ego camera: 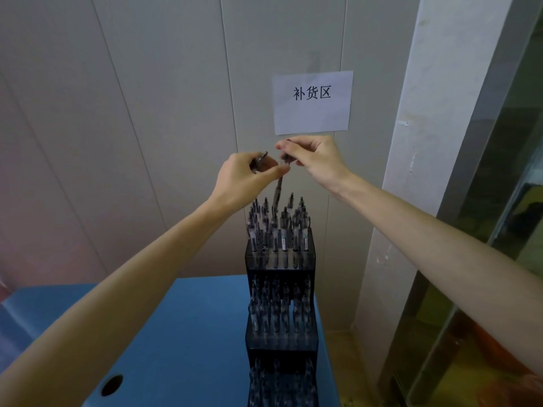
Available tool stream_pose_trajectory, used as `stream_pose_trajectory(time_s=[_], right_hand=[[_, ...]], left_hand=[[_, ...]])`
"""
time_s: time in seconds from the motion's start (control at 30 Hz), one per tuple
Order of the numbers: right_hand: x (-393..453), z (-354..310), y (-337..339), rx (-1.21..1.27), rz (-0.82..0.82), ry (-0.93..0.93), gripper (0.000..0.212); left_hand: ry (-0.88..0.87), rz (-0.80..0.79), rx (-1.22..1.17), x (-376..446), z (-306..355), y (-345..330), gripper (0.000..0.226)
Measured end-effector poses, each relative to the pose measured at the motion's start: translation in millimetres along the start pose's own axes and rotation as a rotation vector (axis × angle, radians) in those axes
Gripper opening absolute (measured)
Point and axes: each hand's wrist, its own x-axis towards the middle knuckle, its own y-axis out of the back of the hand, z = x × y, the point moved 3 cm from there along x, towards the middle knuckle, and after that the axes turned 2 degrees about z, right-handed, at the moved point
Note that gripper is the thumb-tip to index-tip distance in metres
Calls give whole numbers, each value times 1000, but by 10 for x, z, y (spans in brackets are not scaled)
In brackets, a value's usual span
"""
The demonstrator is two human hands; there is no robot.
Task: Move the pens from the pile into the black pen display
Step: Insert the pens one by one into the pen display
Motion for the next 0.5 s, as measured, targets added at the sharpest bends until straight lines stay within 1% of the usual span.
stream_pose_trajectory(time_s=[0.07, 0.1, 0.17, 0.2, 0.3, 0.37, 0.5], right_hand=[[-20, 29, 106, 16, 63, -15, 18], [-36, 54, 148, 8, 82, -17, 17], [-83, 114, 192, -25, 83, -18, 13], [-109, 160, 194, -45, 62, -28, 11], [-210, 311, 168, -131, -41, -71, 12], [-284, 385, 132, -191, -89, -63, 12], [-342, 436, 133, -153, -55, -99, 7]], left_hand=[[76, 73, -85, 8, 3, 33, 29], [136, 103, -170, 24, -12, 58, 24], [223, 136, -319, 70, -56, 103, 11], [242, 148, -356, 89, -80, 114, 10], [229, 173, -381, 88, -104, 97, 14], [213, 168, -370, 76, -97, 61, 20], [117, 178, -326, 76, -74, 26, 22]])
